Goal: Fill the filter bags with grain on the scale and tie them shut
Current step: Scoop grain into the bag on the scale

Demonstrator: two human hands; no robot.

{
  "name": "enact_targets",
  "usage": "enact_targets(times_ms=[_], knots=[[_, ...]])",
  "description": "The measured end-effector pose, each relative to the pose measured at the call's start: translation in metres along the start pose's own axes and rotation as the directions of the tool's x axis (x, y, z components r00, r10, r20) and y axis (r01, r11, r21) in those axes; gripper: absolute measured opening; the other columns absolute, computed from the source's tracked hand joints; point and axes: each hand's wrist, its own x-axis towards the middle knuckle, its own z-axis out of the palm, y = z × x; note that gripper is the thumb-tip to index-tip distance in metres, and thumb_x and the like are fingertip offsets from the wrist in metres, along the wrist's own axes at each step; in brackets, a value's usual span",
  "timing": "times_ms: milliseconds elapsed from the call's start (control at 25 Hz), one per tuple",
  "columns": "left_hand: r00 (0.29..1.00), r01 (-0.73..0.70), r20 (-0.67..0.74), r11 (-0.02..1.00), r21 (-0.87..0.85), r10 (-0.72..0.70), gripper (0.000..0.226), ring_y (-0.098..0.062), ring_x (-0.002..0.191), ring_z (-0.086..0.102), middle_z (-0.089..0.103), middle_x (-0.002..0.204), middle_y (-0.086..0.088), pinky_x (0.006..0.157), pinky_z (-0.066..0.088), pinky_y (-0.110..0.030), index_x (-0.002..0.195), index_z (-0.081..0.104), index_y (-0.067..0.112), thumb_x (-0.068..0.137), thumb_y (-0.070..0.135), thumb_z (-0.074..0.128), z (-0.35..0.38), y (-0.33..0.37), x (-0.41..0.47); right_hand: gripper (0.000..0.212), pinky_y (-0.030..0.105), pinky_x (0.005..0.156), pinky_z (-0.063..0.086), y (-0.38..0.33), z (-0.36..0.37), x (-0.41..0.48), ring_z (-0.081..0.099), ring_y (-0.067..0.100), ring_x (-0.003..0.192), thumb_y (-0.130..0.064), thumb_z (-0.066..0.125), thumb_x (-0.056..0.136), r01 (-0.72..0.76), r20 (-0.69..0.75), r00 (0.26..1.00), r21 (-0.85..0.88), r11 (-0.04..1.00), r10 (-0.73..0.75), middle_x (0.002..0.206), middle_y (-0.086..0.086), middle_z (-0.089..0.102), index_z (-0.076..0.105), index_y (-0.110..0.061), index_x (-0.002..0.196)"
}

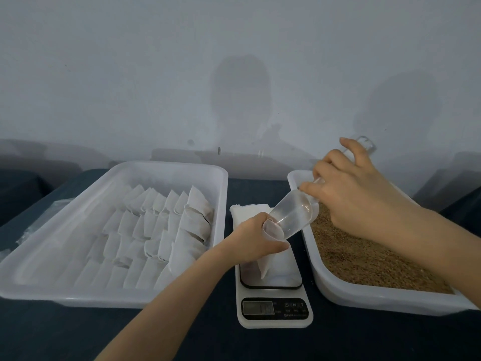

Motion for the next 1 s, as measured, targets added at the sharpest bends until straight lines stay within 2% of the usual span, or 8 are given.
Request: enact_targets(times_ms=[240, 320, 400, 560, 680, 800, 920, 1000], knots=[[1.000, 0.000, -0.005, 1.000, -0.007, 0.000, 0.048, -0.008, 0.091, 0.056, 0.054, 0.106, 0.010, 0.068, 0.046, -0.019, 0.117, 0.043, 0.031, 0.079, 0.042, 0.071, 0.000, -0.002, 0.001, 0.045, 0.052, 0.102, 0.015, 0.004, 0.003, -0.008, 0.059, 0.036, 0.084, 0.009, 0.065, 0.049, -0.032, -0.032, 0.999, 0.052, 0.998, 0.033, 0.079, 0.012, 0.063, 0.074, -0.013, 0.087], [1.000, 0.009, -0.011, 1.000, -0.024, -0.009, 0.047, -0.009, 0.091, 0.057, 0.055, 0.104, 0.010, 0.067, 0.046, -0.020, 0.115, 0.044, 0.033, 0.078, 0.043, 0.071, 0.000, -0.003, 0.002, 0.049, 0.050, 0.100, 0.016, 0.014, 0.009, -0.015, 0.059, 0.035, 0.087, 0.007, 0.074, 0.049, -0.121, -0.009, 0.992, 0.098, 0.988, 0.122, 0.083, 0.011, 0.066, 0.074, -0.016, 0.093], [1.000, 0.011, -0.016, 1.000, -0.026, -0.012, 0.046, -0.011, 0.093, 0.057, 0.056, 0.105, 0.010, 0.069, 0.046, -0.021, 0.114, 0.045, 0.034, 0.077, 0.044, 0.071, 0.001, -0.005, 0.002, 0.048, 0.047, 0.100, 0.017, 0.026, 0.021, -0.026, 0.057, 0.032, 0.095, -0.001, 0.077, 0.062, -0.268, 0.075, 0.963, 0.116, 0.956, 0.260, 0.094, 0.009, 0.068, 0.071, -0.021, 0.105], [1.000, 0.009, -0.020, 1.000, -0.012, -0.009, 0.046, -0.013, 0.095, 0.057, 0.056, 0.109, 0.009, 0.071, 0.047, -0.022, 0.114, 0.047, 0.034, 0.076, 0.046, 0.071, 0.002, -0.006, 0.003, 0.034, 0.041, 0.096, 0.026, 0.038, 0.065, -0.057, 0.053, 0.023, 0.102, -0.029, 0.055, 0.090, -0.570, 0.340, 0.783, 0.058, 0.819, 0.521, 0.106, -0.001, 0.065, 0.058, -0.034, 0.124], [1.000, 0.011, -0.018, 1.000, -0.001, -0.011, 0.047, -0.013, 0.096, 0.057, 0.056, 0.111, 0.009, 0.071, 0.046, -0.021, 0.116, 0.046, 0.034, 0.077, 0.046, 0.070, 0.002, -0.006, 0.004, 0.022, 0.046, 0.096, 0.038, 0.035, 0.101, -0.082, 0.054, 0.014, 0.085, -0.026, 0.051, 0.092, -0.735, 0.545, 0.611, 0.122, 0.667, 0.574, 0.085, -0.008, 0.058, 0.061, -0.038, 0.108], [1.000, 0.016, -0.015, 1.000, -0.007, -0.016, 0.047, -0.013, 0.096, 0.057, 0.056, 0.111, 0.009, 0.074, 0.048, -0.023, 0.116, 0.047, 0.034, 0.078, 0.046, 0.071, 0.001, -0.005, 0.004, 0.017, 0.046, 0.090, 0.047, 0.026, 0.125, -0.099, 0.056, 0.012, 0.072, -0.022, 0.053, 0.092, -0.830, 0.676, 0.498, 0.190, 0.524, 0.543, 0.077, -0.010, 0.061, 0.065, -0.032, 0.098], [1.000, 0.005, -0.010, 1.000, -0.009, -0.005, 0.045, -0.010, 0.095, 0.056, 0.055, 0.110, 0.010, 0.074, 0.047, -0.022, 0.115, 0.047, 0.034, 0.078, 0.046, 0.071, 0.001, -0.005, 0.003, 0.021, 0.043, 0.091, 0.044, 0.022, 0.136, -0.109, 0.054, 0.015, 0.076, -0.019, 0.054, 0.091, -0.864, 0.675, 0.452, 0.166, 0.476, 0.584, 0.077, -0.010, 0.058, 0.065, -0.035, 0.098], [1.000, 0.004, -0.008, 1.000, -0.010, -0.004, 0.046, -0.011, 0.096, 0.056, 0.056, 0.111, 0.010, 0.075, 0.048, -0.022, 0.116, 0.047, 0.033, 0.078, 0.046, 0.070, 0.002, -0.006, 0.003, 0.028, 0.042, 0.093, 0.038, 0.021, 0.140, -0.113, 0.052, 0.018, 0.088, -0.018, 0.052, 0.090, -0.817, 0.619, 0.501, 0.107, 0.567, 0.604, 0.085, -0.007, 0.059, 0.064, -0.040, 0.102]])
